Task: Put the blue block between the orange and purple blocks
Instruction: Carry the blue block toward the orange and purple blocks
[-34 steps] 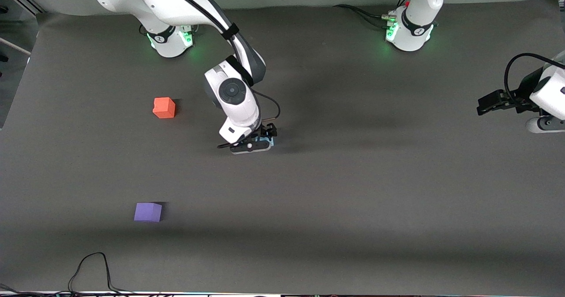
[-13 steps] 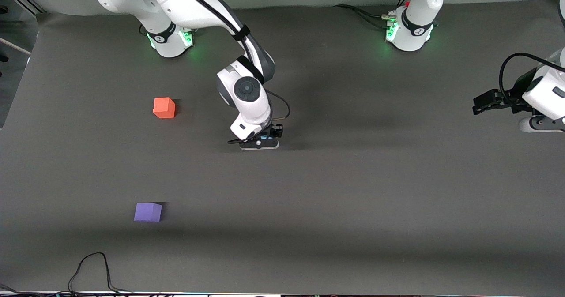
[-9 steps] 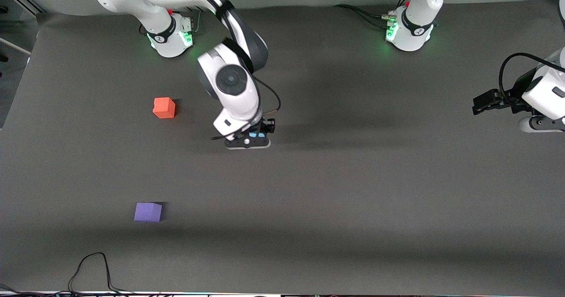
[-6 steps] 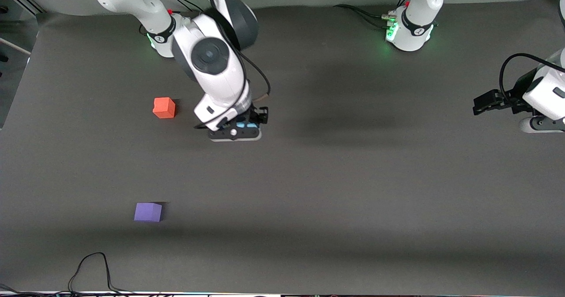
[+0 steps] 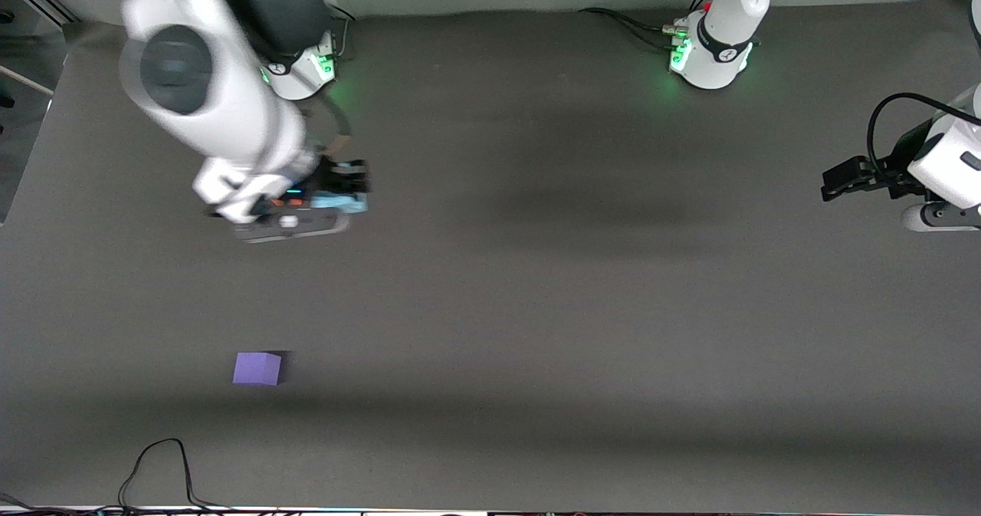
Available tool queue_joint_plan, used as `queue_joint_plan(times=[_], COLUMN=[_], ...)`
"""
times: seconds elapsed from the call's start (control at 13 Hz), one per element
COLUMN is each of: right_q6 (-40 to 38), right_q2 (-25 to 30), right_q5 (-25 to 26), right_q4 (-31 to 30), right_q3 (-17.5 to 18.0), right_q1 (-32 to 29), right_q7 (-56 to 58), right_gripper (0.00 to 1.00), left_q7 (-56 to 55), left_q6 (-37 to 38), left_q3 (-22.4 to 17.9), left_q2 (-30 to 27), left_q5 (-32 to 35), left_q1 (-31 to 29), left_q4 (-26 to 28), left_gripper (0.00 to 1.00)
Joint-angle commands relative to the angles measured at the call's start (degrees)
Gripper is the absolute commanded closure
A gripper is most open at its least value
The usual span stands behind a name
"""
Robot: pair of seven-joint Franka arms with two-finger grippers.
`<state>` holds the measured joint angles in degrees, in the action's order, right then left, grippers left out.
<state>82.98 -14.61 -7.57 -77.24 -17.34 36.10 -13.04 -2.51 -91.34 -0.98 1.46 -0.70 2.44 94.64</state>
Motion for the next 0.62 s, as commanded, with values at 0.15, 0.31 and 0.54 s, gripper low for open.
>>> queue_joint_plan(times=[0.15,0.31,0.54], right_q6=[1.48,2.19,2.97], right_q2=[6.09,5.91,5.91], right_q5=[0.63,0.63,0.72], right_q4=[-9.85,-10.56,-11.87], right_q3=[-17.51,-21.59,-22.56], right_q1=[-0.33,-0.33,-0.25], right_q7=[24.33,27.28,27.28], right_gripper=[0.68,0.68,0.68], left_q7=[0.75,0.75,0.75], left_q6=[-0.5,-0.41,-0.5], left_q3=[-0.61,-0.52,-0.52], left_q2=[-0.31,-0.22,-0.22], left_q5=[0.62,0.62,0.62], left_q1=[0.98,1.16,1.07], left_q4=[-0.25,-0.51,-0.51], left_gripper=[0.0,0.0,0.0])
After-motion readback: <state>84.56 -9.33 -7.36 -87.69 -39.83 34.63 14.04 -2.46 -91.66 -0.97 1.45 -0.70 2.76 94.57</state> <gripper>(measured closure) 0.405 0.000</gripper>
